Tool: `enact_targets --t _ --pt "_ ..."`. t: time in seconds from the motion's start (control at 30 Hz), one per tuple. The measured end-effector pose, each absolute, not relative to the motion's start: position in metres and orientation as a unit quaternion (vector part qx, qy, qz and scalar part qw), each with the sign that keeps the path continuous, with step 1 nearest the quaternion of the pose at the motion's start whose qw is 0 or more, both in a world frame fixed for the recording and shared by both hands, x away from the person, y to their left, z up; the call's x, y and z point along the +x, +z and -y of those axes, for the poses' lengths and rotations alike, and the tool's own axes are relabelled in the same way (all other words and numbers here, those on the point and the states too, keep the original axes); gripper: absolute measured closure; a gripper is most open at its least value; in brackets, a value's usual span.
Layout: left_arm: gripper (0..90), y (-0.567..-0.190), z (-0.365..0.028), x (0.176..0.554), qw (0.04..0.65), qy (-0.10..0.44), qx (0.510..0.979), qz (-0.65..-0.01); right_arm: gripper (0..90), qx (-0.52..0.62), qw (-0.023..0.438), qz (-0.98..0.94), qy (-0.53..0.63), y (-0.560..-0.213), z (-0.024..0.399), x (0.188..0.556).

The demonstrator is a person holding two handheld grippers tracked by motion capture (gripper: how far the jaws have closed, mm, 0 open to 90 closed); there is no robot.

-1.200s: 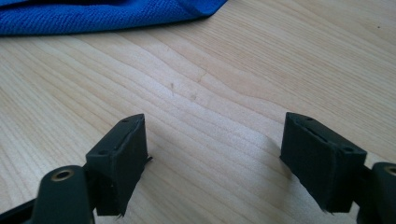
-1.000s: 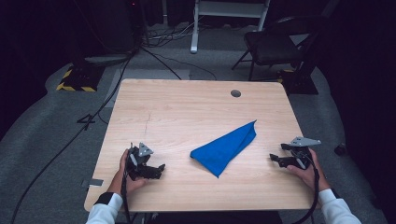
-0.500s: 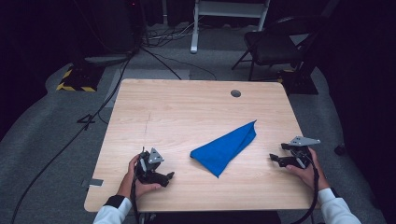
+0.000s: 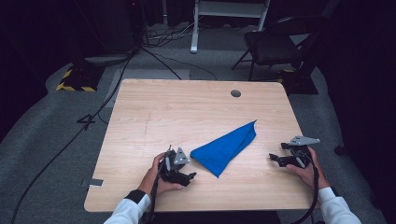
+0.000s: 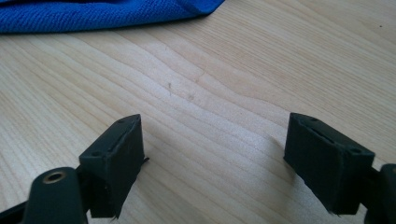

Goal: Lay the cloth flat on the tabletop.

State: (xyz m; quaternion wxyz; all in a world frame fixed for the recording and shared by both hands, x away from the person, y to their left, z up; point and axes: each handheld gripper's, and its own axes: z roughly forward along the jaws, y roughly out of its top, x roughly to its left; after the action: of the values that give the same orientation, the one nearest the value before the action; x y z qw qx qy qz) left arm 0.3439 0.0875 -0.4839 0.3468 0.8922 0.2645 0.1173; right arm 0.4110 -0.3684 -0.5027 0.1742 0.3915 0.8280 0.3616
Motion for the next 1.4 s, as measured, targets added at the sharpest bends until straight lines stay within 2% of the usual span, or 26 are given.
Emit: enact_targets --t 0.23,0.73,0.93,0.97,1.03,1.07,1.1,1.13,1.17,1.23,1.37,1.4 --pt "22.1 -0.48 -0.053 0.342 0.351 0.123 0.9 -0.228 20.0 0.391 0.175 -0.828 0.362 -0.503 0.369 0.411" --pt "25.9 -0.488 -0.012 0.344 0.351 0.107 0.914 -0.174 20.0 0.392 0.176 -0.827 0.362 -0.503 0.368 0.411" --pt "37.0 -0.494 -0.008 0.352 0.344 0.084 0.92 -0.168 20.0 0.392 0.176 -0.827 0.362 -0.503 0.369 0.411" --pt "46.1 -0.494 -0.011 0.354 0.347 0.08 0.918 -0.174 20.0 0.392 0.176 -0.827 0.362 -0.503 0.368 0.411" --pt "48.9 -0.494 -0.012 0.356 0.351 0.078 0.917 -0.174 20.0 0.392 0.175 -0.827 0.363 -0.503 0.368 0.411" --pt "59.1 -0.493 -0.015 0.357 0.35 0.076 0.917 -0.176 19.9 0.392 0.176 -0.827 0.362 -0.503 0.368 0.411" --pt "65.0 -0.493 -0.015 0.357 0.35 0.076 0.917 -0.176 19.9 0.392 0.176 -0.827 0.362 -0.503 0.368 0.411" --pt "70.4 -0.492 -0.016 0.358 0.346 0.077 0.918 -0.18 20.0 0.392 0.176 -0.827 0.362 -0.503 0.368 0.411" --pt "70.4 -0.492 -0.017 0.358 0.343 0.081 0.919 -0.179 20.0 0.392 0.176 -0.827 0.362 -0.503 0.368 0.411" --pt "81.8 -0.491 -0.02 0.36 0.339 0.08 0.918 -0.188 20.0 0.392 0.175 -0.827 0.362 -0.503 0.368 0.411" --pt "86.2 -0.487 -0.026 0.361 0.341 0.079 0.918 -0.187 20.5 0.393 0.174 -0.829 0.357 -0.502 0.368 0.412" --pt "86.3 -0.484 -0.031 0.36 0.345 0.076 0.916 -0.189 24.1 0.393 0.173 -0.83 0.356 -0.501 0.368 0.412"
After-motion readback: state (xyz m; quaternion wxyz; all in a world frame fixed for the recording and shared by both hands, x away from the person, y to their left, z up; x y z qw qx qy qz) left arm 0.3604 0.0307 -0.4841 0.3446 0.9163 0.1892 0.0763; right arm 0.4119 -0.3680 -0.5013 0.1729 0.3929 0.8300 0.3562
